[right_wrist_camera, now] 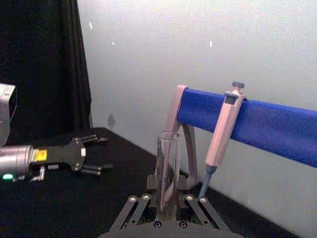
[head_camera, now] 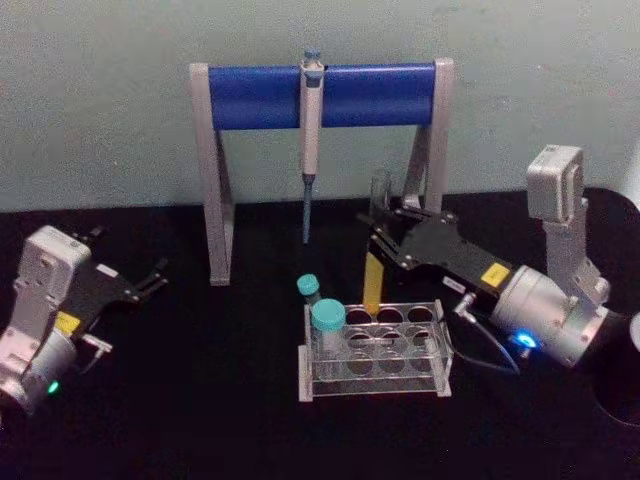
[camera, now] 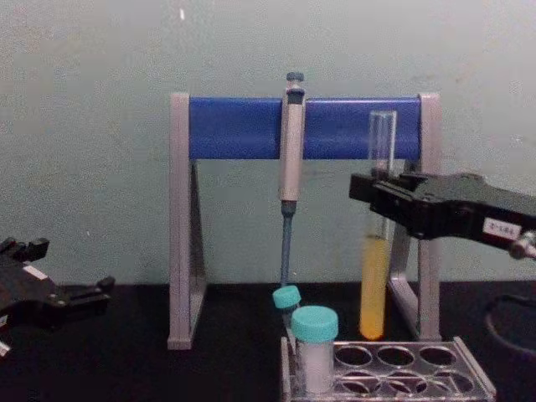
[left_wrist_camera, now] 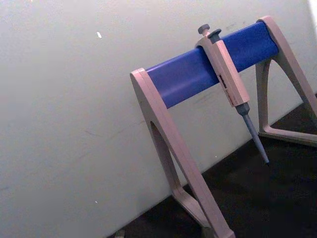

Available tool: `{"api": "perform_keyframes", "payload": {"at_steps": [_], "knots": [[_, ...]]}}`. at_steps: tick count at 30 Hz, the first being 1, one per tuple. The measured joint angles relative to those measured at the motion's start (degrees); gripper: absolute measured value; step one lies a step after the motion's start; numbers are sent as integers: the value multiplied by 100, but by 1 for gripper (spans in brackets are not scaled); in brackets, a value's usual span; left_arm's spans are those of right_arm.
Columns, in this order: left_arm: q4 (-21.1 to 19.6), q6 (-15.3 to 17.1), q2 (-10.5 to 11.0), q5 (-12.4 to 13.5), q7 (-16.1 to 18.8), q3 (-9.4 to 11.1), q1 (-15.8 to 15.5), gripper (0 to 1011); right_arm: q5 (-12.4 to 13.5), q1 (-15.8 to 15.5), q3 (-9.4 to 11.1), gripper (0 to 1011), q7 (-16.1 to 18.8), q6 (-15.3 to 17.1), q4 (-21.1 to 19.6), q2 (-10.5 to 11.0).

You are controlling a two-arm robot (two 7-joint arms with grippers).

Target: Pick up the test tube from the test tube rack, shake it, then place it back into the test tube rack.

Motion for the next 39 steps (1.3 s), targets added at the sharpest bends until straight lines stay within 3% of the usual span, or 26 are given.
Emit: {"api": "perform_keyframes", "payload": {"at_steps": [6, 12, 30, 39], "knots": [[0, 0, 0, 0, 0, 0, 0, 1001, 25, 233, -65, 235, -55, -262, 319, -184], [0, 0, 0, 0, 0, 0, 0, 1001, -134, 293, -22, 235, -307, -429, 470, -278], [0, 0, 0, 0, 0, 0, 0, 1001, -256, 179, 170, 235, -462, -448, 382, -291], [0, 0, 0, 0, 0, 0, 0, 1001, -365, 37, 285, 235, -582, -387, 194, -183]]}}
